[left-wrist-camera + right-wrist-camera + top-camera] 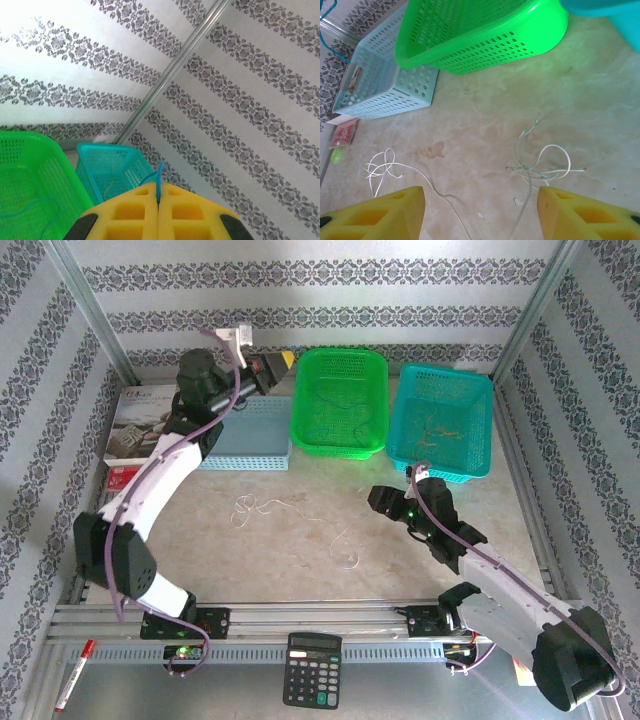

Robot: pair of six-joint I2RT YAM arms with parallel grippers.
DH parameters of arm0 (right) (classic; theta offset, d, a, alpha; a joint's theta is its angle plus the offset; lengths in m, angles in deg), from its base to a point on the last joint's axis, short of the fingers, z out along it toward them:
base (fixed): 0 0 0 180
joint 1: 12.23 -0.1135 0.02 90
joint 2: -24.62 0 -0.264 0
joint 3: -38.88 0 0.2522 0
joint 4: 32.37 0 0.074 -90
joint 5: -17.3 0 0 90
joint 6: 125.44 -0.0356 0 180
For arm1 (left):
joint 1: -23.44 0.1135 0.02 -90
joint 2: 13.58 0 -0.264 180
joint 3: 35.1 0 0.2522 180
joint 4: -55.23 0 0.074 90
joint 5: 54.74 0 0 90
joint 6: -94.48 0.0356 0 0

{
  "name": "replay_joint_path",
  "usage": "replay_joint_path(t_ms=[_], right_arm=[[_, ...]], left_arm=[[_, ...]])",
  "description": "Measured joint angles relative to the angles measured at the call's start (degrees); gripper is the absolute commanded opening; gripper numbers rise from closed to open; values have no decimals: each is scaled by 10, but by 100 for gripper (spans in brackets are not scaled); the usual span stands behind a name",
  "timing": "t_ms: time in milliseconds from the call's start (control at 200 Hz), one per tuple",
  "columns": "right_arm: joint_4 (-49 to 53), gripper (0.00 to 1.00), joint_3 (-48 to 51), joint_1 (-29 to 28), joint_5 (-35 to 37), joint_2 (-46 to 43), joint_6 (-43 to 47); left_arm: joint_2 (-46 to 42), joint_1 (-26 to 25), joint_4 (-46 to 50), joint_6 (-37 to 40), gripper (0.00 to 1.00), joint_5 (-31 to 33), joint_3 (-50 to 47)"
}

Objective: Untangle the cables

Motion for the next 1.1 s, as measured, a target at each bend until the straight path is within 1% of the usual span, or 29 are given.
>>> replay_joint_path(t_ms=[150, 260, 275, 340, 370, 425, 455, 490, 590, 684, 714, 799, 954, 1104], right_arm=[[10, 61, 6, 0, 5, -15, 0], [17, 61, 12, 0, 7, -21, 0], [17, 61, 12, 0, 7, -21, 0], [20, 61, 14, 0, 9, -21, 0], [22, 61, 14, 0, 9, -20, 1], [25, 61, 15, 0, 9, -20, 2], [26, 61, 15, 0, 9, -20, 3], [27, 61, 15, 0, 9, -20, 4], [28, 61, 15, 0, 8, -19, 6], [29, 61, 14, 0, 8, -15, 12], [31, 61, 14, 0, 8, -14, 15], [33, 61, 14, 0, 8, -10, 19], [42, 61, 4, -1, 8, -1, 28], [48, 61, -22, -14, 8, 11, 42]], left_arm=[[111, -1, -33, -13, 0, 3, 72], [194, -7, -35, -17, 0, 6, 115], [203, -8, -32, -17, 1, 6, 120], [245, -16, -11, -8, 9, 10, 144], [260, -20, 3, -2, 14, 14, 154], [283, -30, 32, 15, 30, 22, 170], [291, -35, 49, 24, 41, 27, 176], [296, -39, 68, 35, 50, 33, 179], [298, -49, 110, 62, 69, 47, 186], [296, -50, 131, 80, 81, 57, 192], [293, -50, 138, 86, 87, 59, 192], [280, -50, 157, 103, 99, 64, 192], [226, -50, 171, 117, 100, 66, 176], [128, -50, 169, 126, 100, 68, 110]])
